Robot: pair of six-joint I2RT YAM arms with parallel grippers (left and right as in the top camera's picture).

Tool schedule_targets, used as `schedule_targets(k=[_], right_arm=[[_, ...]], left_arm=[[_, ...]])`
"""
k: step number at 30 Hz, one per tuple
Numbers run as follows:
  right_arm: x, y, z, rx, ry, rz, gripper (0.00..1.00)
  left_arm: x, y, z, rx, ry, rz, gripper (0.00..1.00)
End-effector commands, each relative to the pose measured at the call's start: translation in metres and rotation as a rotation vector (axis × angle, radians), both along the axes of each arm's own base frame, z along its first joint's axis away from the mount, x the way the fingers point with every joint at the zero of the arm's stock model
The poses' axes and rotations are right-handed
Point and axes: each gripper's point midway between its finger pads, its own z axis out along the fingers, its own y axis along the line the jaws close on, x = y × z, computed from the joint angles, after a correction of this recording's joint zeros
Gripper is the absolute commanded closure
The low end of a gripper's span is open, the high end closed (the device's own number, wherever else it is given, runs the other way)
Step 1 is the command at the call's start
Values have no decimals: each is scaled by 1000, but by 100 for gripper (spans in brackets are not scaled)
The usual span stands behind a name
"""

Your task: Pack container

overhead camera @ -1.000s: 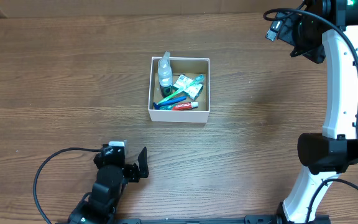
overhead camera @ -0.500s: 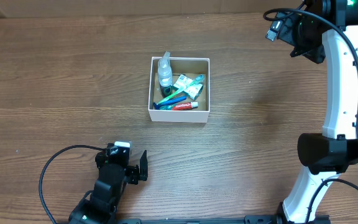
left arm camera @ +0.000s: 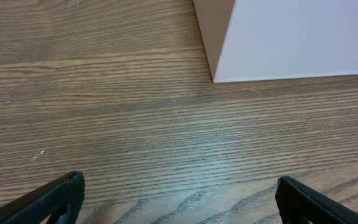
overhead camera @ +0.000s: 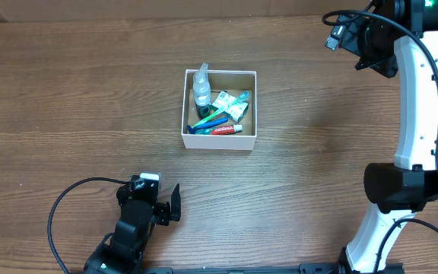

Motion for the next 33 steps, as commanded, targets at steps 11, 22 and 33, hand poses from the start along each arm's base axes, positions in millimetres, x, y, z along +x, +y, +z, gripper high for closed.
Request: schedule_targets(k=[11,22,33], right_arm=[[-1,1,13,-2,-38,4,0],[-1,1,13,-2,-38,4,0],[-1,1,13,-2,-38,4,0]], left_arm=[[13,33,59,-95,-264,151,0],[10,94,85,-91,-397,404,0],[-5,153,85,-39,-410,658,0]])
